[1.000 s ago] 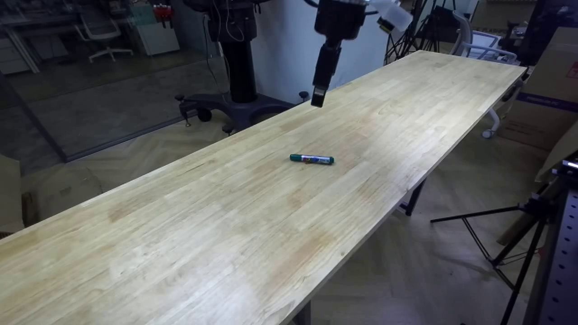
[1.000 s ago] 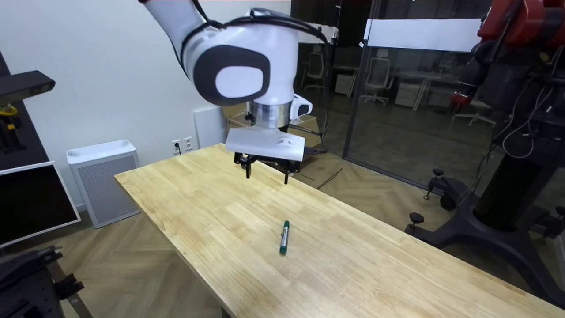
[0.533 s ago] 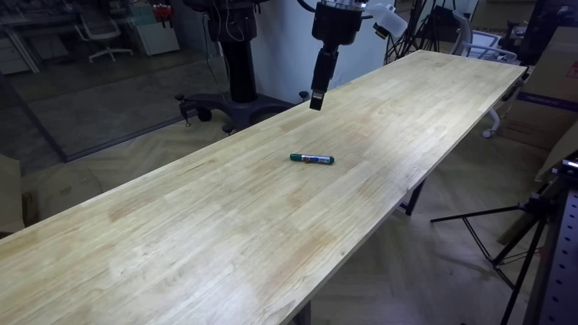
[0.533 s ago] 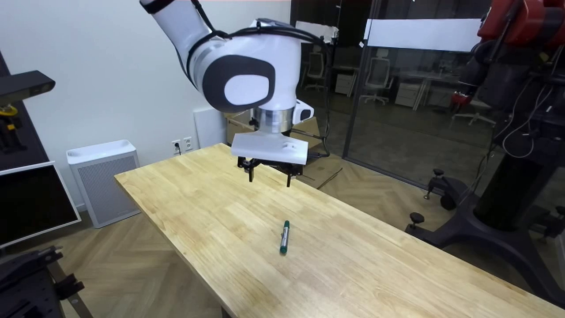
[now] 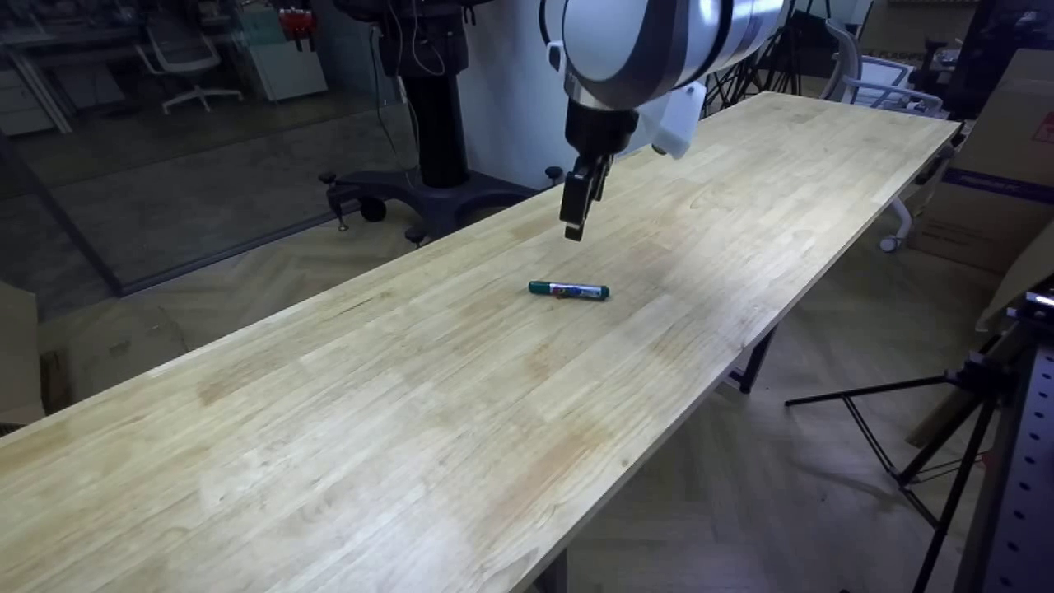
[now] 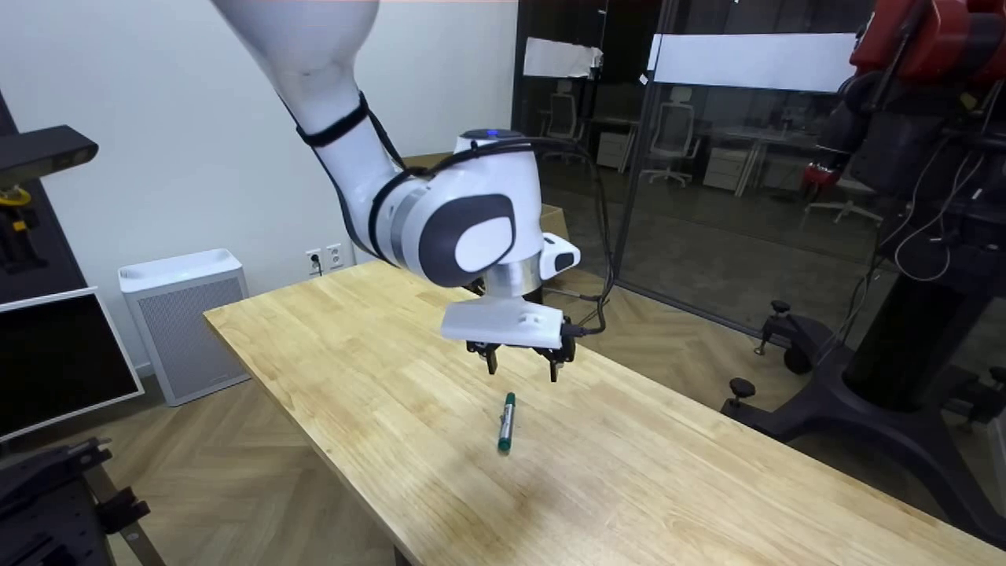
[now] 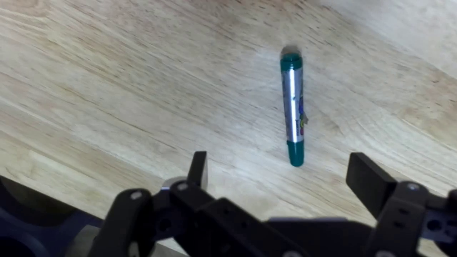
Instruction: Put the marker straight
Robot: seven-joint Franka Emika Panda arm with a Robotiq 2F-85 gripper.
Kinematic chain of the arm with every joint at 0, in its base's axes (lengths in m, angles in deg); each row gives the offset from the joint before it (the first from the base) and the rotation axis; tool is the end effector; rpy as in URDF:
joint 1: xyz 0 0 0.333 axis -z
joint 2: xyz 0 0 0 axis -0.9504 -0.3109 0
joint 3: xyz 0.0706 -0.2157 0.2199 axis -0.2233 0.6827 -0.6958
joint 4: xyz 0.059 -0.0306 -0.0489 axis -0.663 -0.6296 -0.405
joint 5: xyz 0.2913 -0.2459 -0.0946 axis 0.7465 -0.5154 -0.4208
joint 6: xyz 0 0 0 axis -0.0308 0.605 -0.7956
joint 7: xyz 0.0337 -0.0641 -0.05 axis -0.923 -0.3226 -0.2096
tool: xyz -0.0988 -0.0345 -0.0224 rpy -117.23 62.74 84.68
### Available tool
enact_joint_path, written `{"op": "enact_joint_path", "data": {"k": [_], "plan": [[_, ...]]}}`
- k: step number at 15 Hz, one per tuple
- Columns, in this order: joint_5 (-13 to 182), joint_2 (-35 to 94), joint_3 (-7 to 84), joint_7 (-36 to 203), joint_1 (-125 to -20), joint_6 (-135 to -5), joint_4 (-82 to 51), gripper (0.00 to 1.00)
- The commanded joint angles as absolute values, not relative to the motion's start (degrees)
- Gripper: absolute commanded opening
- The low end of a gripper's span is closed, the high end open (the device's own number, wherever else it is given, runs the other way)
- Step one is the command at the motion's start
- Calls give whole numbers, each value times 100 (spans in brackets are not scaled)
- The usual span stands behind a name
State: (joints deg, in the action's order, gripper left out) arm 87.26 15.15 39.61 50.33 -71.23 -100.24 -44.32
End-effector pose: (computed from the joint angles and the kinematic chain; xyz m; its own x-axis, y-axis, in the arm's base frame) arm 0.5917 -0.0606 0.1776 0.8933 0.4179 0.1652 0.3962 -0.9059 0.1493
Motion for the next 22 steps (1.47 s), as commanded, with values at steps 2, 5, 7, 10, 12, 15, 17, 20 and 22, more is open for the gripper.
{"op": "enact_joint_path", "data": {"k": [2, 5, 7, 10, 12, 15, 17, 20, 22], "plan": [[8099, 591, 3972, 5983, -7135, -9740, -3454, 100], [8147, 227, 3631, 5871, -6873, -9401, -3008, 100], [8204, 36, 3411, 5764, -6746, -9152, -2750, 100], [8243, -162, 3201, 5718, -6641, -8896, -2475, 100], [8261, -269, 3122, 5702, -6587, -8779, -2340, 100], [8262, -373, 3083, 5707, -6547, -8678, -2233, 74], [8251, -401, 3095, 5726, -6539, -8670, -2220, 60], [8257, -425, 3093, 5724, -6507, -8657, -2220, 39], [8269, -397, 3077, 5711, -6476, -8663, -2252, 25]]}}
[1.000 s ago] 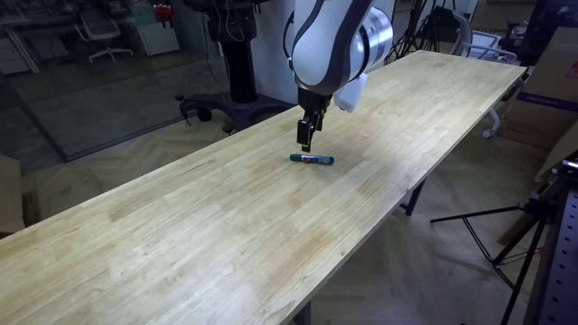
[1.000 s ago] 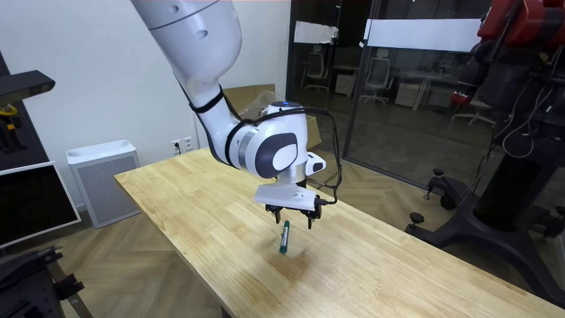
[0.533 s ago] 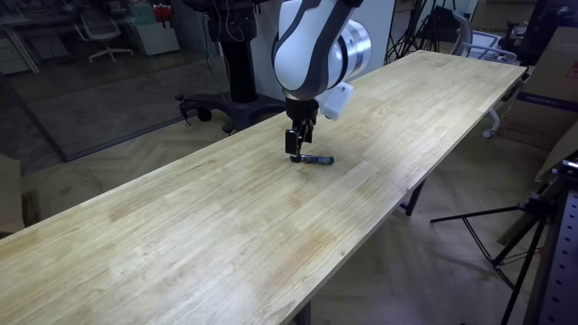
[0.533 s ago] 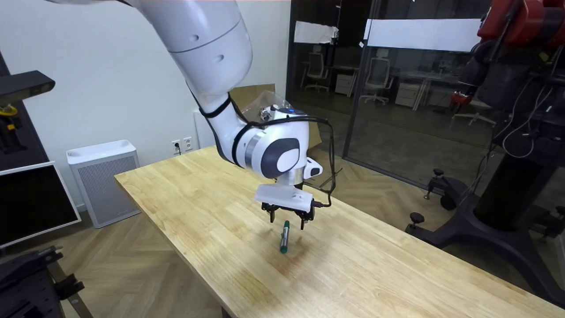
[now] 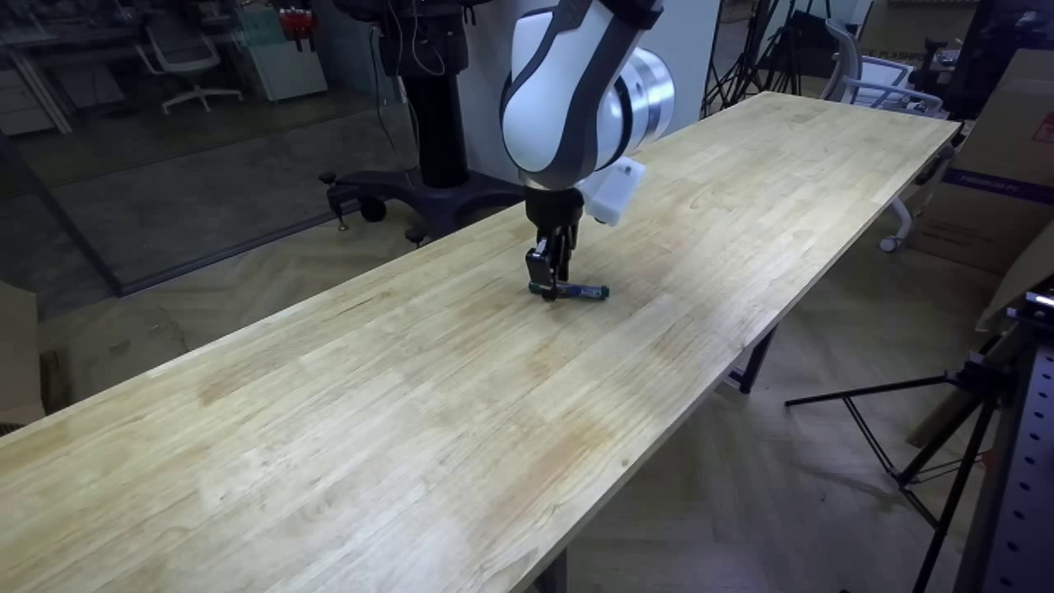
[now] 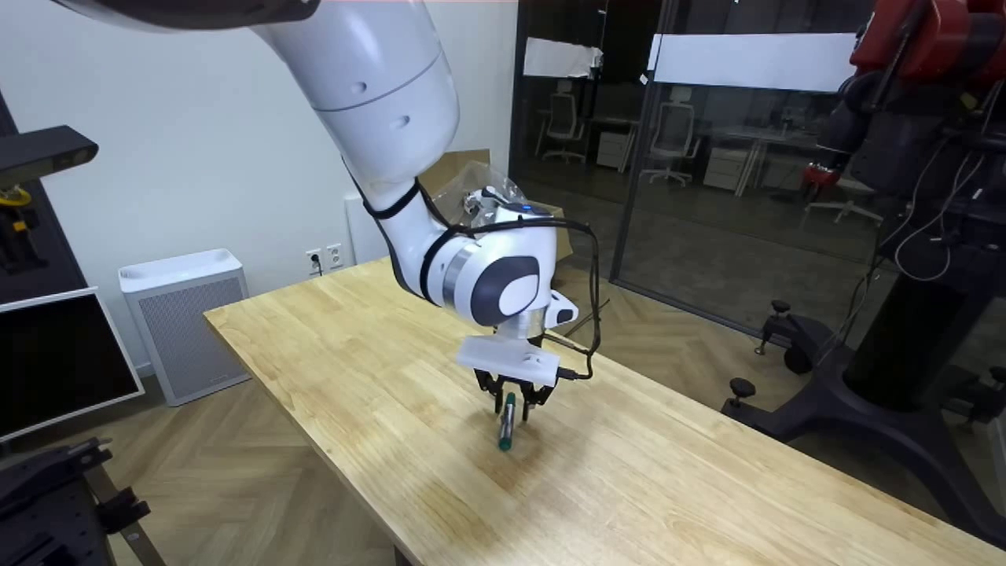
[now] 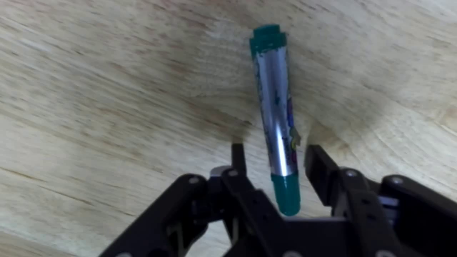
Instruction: Put the marker straight
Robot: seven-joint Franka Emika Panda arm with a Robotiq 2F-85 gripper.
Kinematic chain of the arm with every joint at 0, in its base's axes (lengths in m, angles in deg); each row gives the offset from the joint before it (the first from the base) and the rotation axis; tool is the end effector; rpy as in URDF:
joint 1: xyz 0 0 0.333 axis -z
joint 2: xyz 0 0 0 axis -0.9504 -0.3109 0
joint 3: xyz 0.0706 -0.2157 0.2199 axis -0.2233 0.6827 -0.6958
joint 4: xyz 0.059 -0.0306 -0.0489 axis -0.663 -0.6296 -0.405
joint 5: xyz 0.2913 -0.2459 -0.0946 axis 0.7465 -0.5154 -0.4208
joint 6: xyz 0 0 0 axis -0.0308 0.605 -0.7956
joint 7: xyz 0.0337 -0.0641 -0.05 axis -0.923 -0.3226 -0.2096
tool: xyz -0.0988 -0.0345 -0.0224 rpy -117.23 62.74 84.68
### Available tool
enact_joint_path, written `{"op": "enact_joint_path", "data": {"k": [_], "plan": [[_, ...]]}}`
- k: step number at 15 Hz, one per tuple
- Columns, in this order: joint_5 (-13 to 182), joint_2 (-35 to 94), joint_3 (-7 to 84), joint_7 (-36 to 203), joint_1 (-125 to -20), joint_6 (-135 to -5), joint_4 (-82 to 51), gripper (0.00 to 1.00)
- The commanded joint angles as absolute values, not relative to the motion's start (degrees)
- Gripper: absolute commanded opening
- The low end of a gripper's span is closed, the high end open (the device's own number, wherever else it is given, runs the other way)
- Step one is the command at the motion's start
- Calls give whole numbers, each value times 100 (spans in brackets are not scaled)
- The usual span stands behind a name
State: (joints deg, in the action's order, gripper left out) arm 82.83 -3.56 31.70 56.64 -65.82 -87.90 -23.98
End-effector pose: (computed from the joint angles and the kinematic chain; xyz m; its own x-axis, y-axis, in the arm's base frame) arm 0.6455 -0.0379 0.0787 0.9241 0.3812 0.0263 0.3808 -0.9245 0.0196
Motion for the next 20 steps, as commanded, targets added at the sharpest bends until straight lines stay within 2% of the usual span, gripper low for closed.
{"op": "enact_joint_path", "data": {"k": [1, 3, 4, 5, 10, 15, 20], "plan": [[8274, -376, 3069, 5708, -6464, -8667, -2271, 19], [8306, -302, 2998, 5661, -6414, -8616, -2328, 5], [8379, -228, 2871, 5586, -6336, -8519, -2377, 1], [8424, -156, 2795, 5566, -6318, -8422, -2417, 5], [9179, 231, 2430, 6092, -6326, -7389, -2353, 5], [9849, 609, 2708, 6973, -6517, -7454, -2491, 5], [9856, 294, 3201, 8184, -6859, -7490, -2252, 5]]}}
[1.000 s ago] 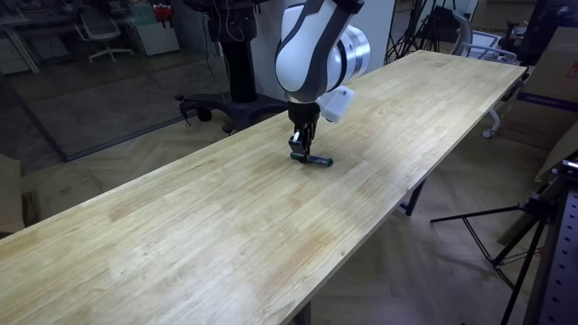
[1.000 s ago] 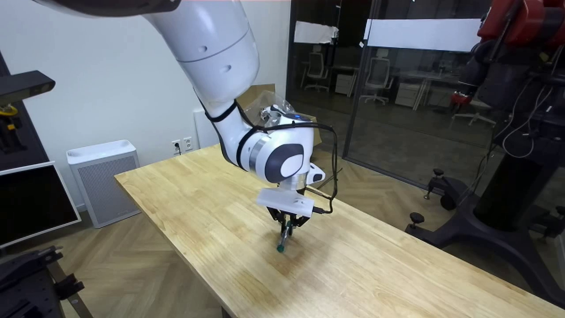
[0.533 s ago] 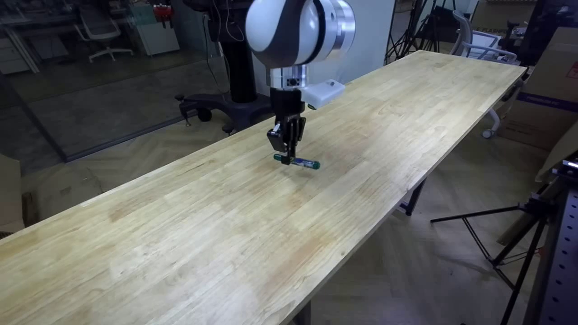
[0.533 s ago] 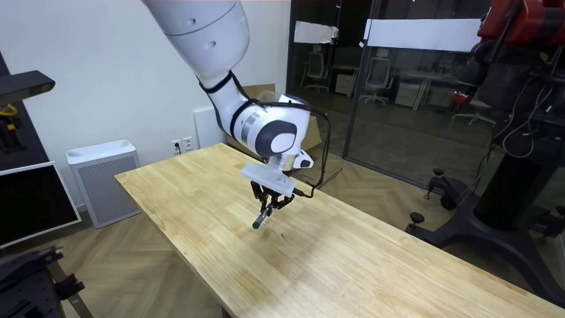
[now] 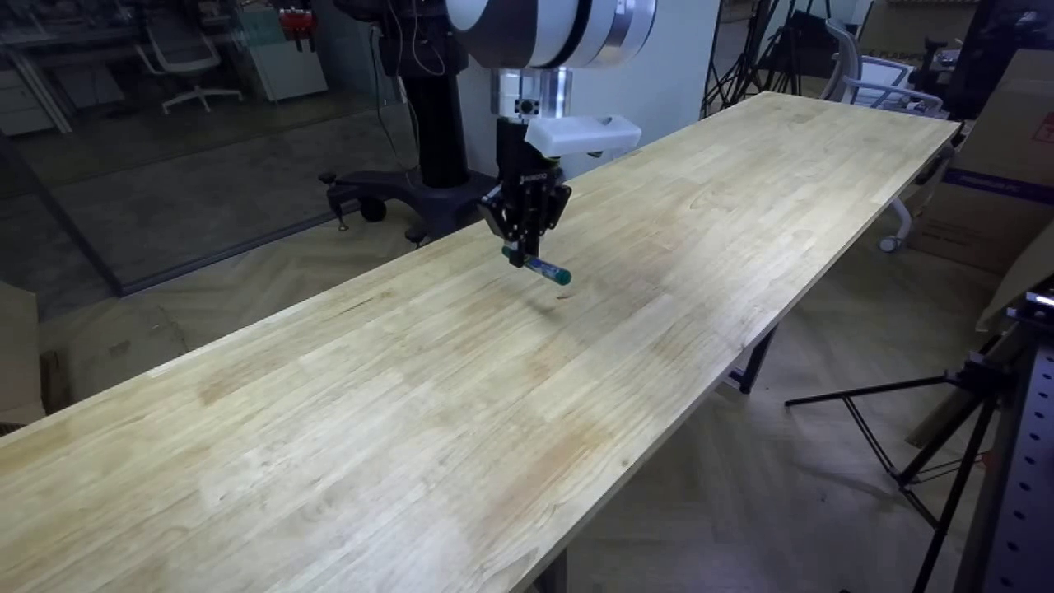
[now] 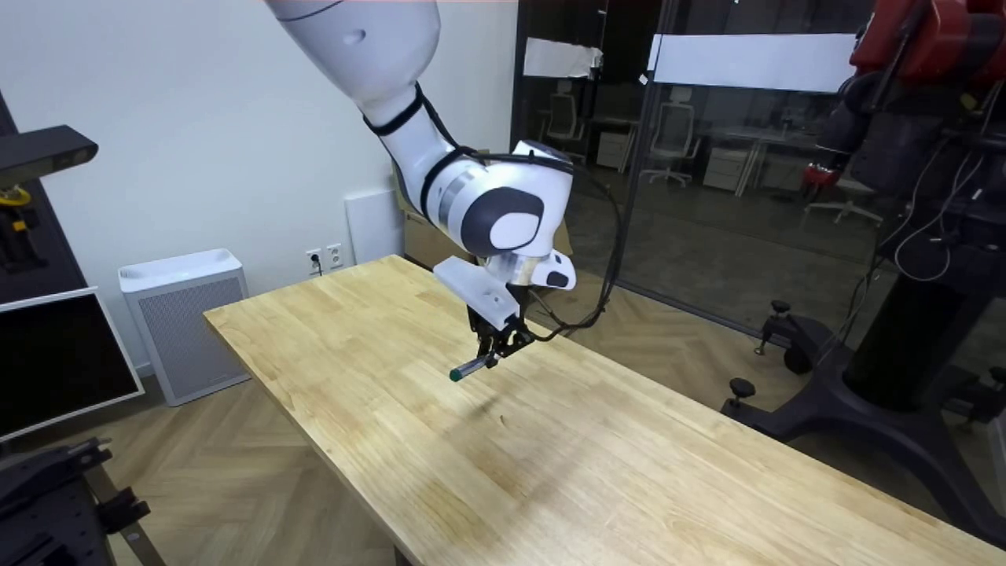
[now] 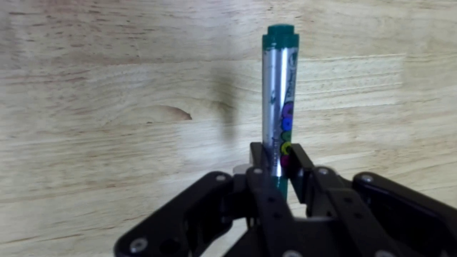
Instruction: Put the marker straight
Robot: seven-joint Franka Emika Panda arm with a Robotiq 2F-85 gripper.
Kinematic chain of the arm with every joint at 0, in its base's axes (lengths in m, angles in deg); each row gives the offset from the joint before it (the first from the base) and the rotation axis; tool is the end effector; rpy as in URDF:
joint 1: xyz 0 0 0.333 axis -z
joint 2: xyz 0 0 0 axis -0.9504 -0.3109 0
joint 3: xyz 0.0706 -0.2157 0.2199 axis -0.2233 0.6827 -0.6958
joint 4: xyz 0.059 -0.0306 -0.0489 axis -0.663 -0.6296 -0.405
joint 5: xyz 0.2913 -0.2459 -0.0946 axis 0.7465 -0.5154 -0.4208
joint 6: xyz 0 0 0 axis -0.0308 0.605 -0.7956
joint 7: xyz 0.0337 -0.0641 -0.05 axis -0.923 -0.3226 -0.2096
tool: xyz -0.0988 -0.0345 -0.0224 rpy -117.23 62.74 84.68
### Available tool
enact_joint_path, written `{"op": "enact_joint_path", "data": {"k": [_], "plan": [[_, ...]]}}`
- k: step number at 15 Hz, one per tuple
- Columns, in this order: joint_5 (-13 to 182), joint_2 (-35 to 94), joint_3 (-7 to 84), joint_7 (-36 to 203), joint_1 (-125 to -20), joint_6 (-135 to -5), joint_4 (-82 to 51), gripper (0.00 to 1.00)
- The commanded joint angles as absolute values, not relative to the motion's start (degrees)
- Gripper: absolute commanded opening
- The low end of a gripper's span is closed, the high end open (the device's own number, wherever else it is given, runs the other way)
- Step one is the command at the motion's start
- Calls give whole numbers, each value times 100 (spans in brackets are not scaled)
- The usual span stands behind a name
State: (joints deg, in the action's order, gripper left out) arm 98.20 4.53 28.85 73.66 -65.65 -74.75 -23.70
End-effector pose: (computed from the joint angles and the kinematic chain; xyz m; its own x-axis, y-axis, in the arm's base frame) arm 0.6548 -0.0122 0.1540 0.9958 -0.0767 -0.0503 -0.0845 -0.9803 -0.1788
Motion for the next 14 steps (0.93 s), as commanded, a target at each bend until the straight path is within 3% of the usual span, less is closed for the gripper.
{"op": "enact_joint_path", "data": {"k": [1, 13, 14], "plan": [[9831, 209, 3306, 8459, -6947, -7475, -2205, 5], [9614, -464, 3966, 9862, -7672, -7901, -1887, 5], [9602, -458, 3988, 9909, -7696, -7856, -1880, 46]]}}
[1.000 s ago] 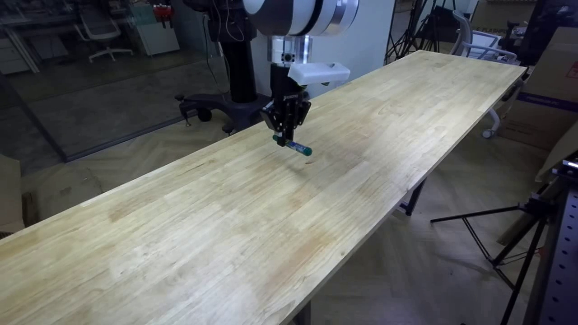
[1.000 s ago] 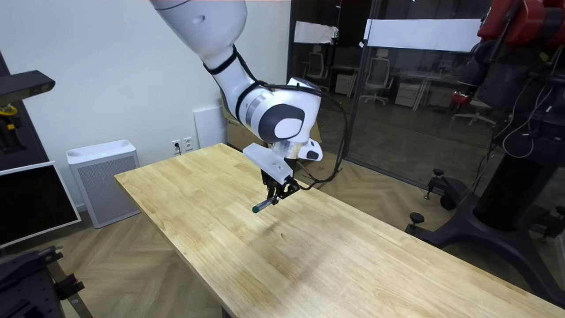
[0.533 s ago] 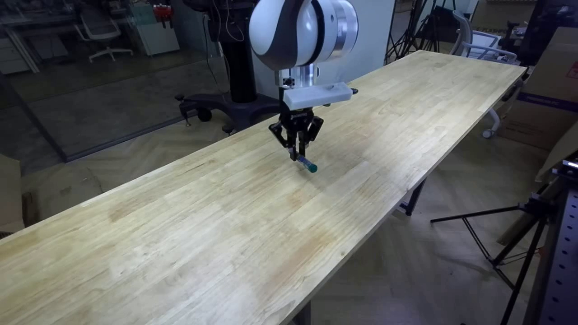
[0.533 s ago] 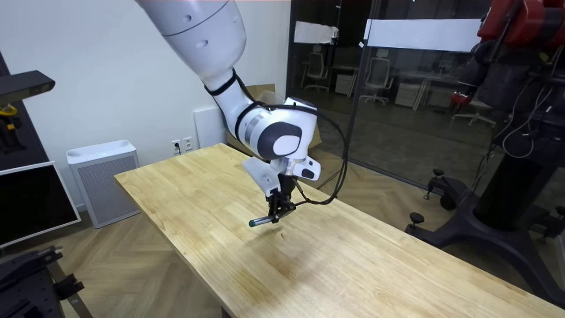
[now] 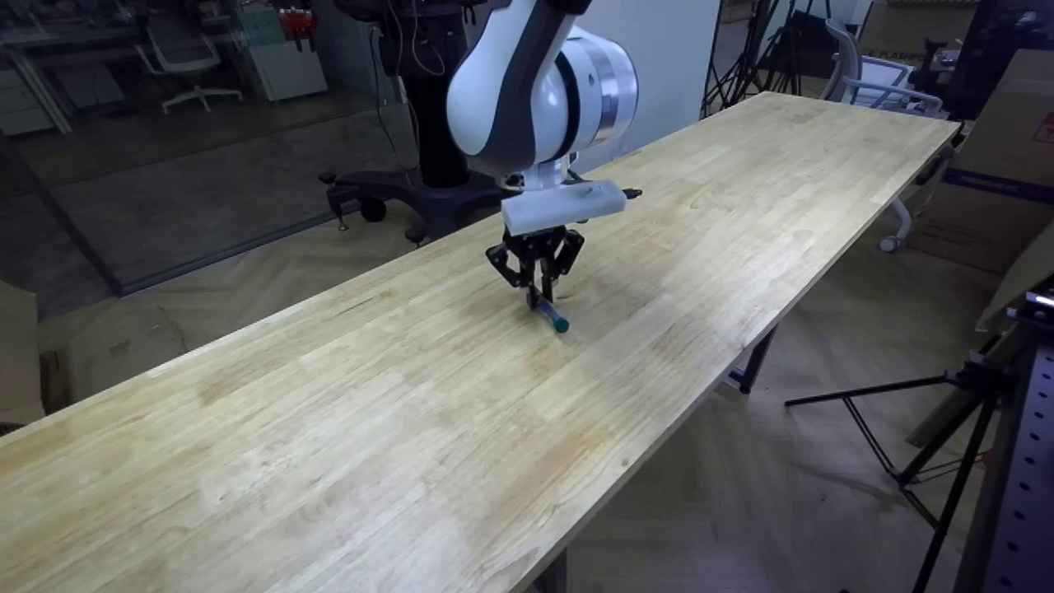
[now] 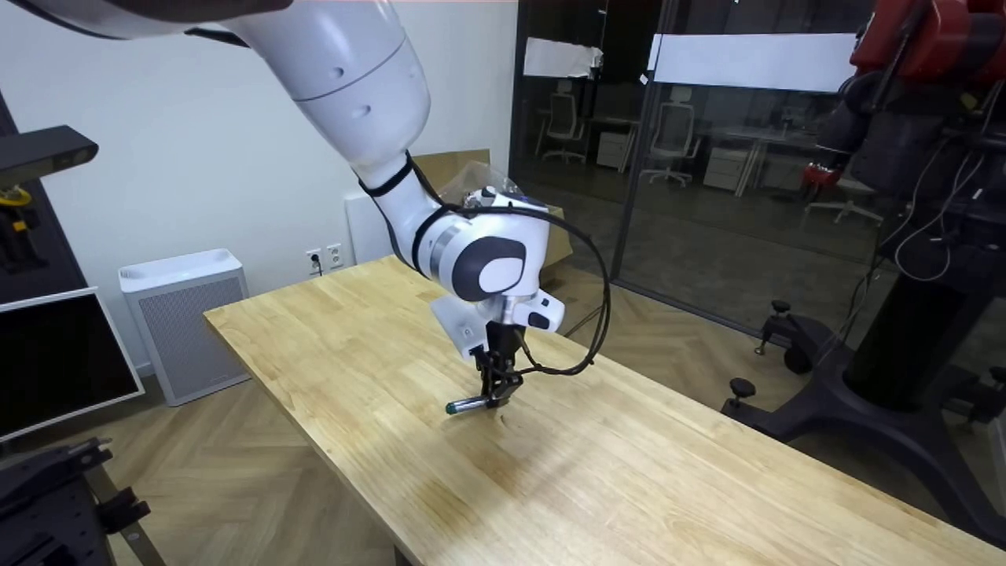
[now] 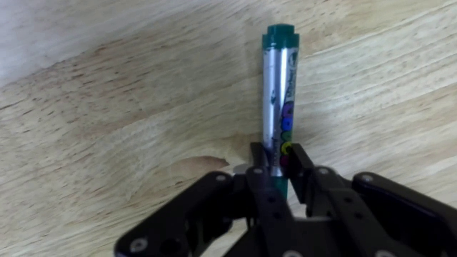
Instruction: Put the marker straight
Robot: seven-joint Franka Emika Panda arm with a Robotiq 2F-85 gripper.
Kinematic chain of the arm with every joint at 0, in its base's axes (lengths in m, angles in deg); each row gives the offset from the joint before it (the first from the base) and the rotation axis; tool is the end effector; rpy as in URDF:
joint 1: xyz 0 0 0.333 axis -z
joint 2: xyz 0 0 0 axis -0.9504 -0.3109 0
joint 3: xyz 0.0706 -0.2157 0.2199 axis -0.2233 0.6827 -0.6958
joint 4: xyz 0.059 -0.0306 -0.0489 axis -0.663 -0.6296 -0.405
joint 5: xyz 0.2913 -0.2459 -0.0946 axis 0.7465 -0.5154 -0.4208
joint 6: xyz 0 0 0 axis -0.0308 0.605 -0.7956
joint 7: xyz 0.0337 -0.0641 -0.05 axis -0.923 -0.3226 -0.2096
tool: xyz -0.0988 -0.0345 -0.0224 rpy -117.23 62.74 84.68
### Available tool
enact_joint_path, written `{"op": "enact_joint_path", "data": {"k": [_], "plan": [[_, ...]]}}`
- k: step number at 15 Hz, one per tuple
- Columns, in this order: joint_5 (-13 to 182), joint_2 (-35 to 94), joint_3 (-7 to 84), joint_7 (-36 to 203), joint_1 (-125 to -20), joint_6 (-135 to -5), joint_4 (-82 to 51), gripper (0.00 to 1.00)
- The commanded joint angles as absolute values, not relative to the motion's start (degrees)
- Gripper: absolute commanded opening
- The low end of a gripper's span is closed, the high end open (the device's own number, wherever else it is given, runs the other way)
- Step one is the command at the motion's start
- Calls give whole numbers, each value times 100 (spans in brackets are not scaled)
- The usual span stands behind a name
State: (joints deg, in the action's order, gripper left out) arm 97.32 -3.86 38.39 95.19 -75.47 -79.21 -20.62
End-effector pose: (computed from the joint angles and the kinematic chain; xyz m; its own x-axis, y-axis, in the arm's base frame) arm 0.6522 -0.0037 0.0838 0.9177 -0.3907 -0.0727 -0.3928 -0.9195 -0.0164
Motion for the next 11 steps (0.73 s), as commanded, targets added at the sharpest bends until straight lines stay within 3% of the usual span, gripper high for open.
{"op": "enact_joint_path", "data": {"k": [1, 8, 11], "plan": [[9583, -451, 4009, 9939, -7715, -7853, -1882, 47], [9628, -144, 3879, 9782, -7667, -7892, -2138, 93], [9654, 111, 3759, 9628, -7629, -7936, -2317, 100]]}}
